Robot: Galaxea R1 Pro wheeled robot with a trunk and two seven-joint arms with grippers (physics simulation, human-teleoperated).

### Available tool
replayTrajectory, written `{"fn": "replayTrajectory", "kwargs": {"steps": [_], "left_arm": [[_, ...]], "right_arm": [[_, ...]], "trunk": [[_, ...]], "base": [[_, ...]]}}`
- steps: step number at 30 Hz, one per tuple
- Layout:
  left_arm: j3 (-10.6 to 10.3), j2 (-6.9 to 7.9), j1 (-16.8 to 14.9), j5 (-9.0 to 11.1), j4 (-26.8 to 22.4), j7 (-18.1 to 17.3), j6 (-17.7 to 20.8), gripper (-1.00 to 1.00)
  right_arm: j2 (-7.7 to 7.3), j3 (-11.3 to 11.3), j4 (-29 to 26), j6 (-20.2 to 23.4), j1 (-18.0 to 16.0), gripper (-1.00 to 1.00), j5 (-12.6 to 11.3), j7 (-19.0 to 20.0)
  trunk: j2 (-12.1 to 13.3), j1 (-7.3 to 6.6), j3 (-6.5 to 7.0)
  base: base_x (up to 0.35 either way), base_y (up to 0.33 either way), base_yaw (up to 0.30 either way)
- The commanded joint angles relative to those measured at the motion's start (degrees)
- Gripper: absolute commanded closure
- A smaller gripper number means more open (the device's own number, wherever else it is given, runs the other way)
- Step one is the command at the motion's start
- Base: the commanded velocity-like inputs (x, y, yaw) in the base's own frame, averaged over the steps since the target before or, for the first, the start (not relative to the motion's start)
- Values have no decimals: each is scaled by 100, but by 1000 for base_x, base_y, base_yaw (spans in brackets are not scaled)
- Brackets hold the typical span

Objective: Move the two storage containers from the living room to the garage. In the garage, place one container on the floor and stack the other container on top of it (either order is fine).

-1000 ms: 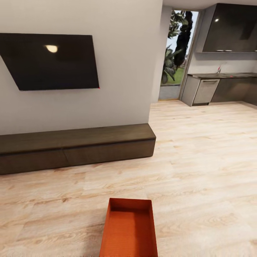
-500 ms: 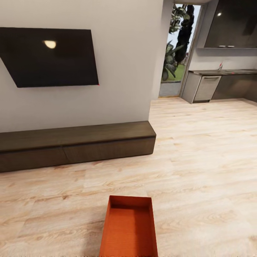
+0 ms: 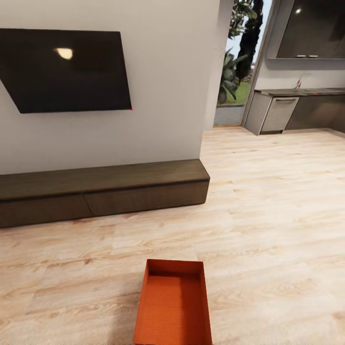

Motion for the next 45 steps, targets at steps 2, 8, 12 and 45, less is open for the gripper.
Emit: {"fn": "replayTrajectory", "kwargs": {"steps": [2,8,12,45], "left_arm": [[0,0,-2,34,4,-1,-16,-100],[0,0,-2,31,4,-2,-16,-100],[0,0,-2,33,4,0,-16,-100],[0,0,-2,33,4,0,-16,-100]], "right_arm": [[5,48,15,-31,-5,-100,-51,-7],[8,48,18,-31,-5,-100,-48,-7],[12,48,20,-31,-5,-100,-51,-7],[14,48,20,-31,-5,-100,-49,-7]], "trunk": [[-2,0,-23],[-2,0,-79],[-2,0,-116],[-2,0,-422]], "base": [[0,0,0],[0,0,0],[0,0,0],[0,0,0]]}}
